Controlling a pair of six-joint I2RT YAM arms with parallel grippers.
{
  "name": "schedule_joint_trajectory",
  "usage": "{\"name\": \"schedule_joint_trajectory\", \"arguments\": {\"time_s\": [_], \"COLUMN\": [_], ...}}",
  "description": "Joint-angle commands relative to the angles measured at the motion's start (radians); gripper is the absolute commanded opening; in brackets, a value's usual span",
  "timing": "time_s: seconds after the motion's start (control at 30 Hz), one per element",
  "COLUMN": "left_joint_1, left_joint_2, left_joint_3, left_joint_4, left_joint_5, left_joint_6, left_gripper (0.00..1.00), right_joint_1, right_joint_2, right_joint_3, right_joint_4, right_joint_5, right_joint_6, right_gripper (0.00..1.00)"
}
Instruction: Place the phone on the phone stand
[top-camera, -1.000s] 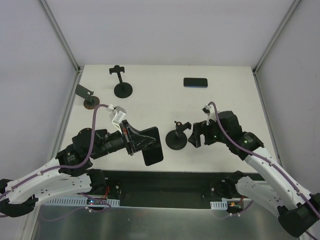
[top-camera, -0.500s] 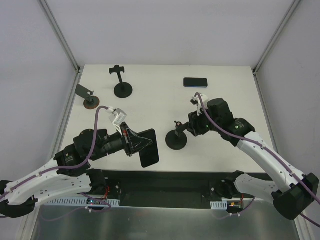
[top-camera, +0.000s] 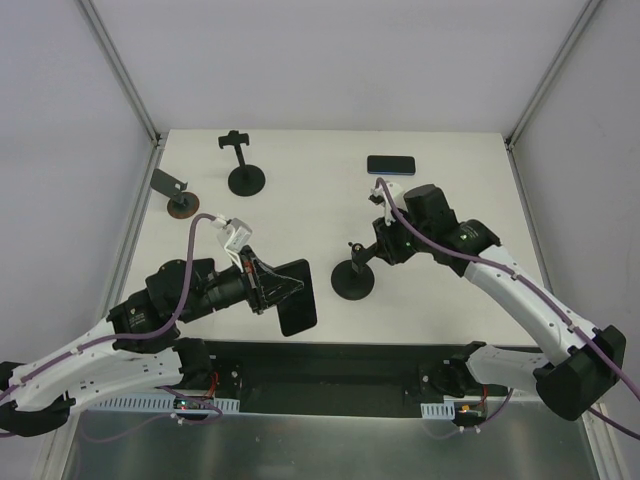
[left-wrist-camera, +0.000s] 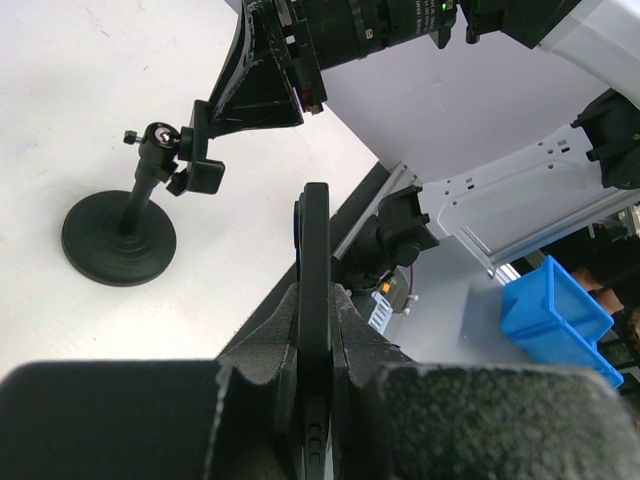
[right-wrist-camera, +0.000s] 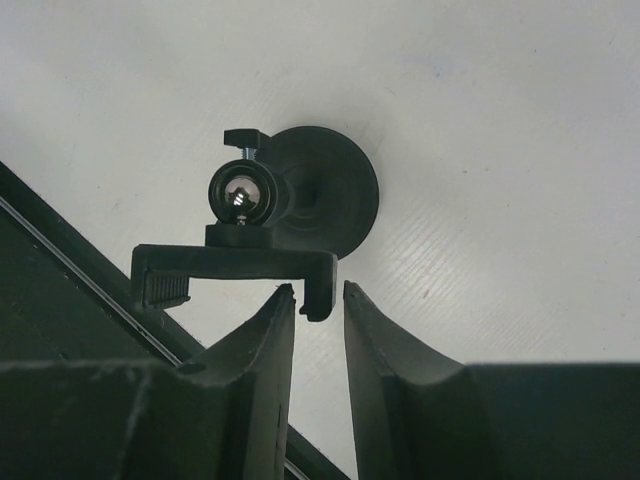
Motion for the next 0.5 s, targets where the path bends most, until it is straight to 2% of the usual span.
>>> {"name": "schedule_joint_trajectory", "arguments": {"time_s": [0.0, 0.3, 0.33, 0.37, 0.47], "left_joint_1": [-0.002, -0.002, -0.002, -0.002, -0.002], "left_joint_2": [0.014, 0.066, 0.068, 0.071, 0.082], "left_joint_3": [0.027, 0.070, 0.071, 0.073, 0.076], "left_joint_4": [0.068, 0.073, 0.071, 0.071, 0.074], "left_joint_5": [0.005, 0.020, 0.020, 0.017, 0.019], "left_joint_6": [0.000, 0.009, 0.009, 0.008, 0.008], "left_gripper": [0.00, 0.00, 0.00, 0.00, 0.00], "right_joint_1": [0.009, 0.023, 0.023, 0.026, 0.034], "right_joint_2": [0.010, 0.055, 0.055, 0.055, 0.052], "right_joint_3": [0.057, 0.053, 0.045, 0.042, 0.028], "right_joint_4": [-0.020, -0.004, 0.005, 0.017, 0.043], "right_joint_5": [-0.021, -0.034, -0.036, -0.039, -0.028], "right_joint_6": [-0.020, -0.006, -0.003, -0.001, 0.011], "right_gripper": [0.28, 0.25, 0.23, 0.15, 0.02]}}
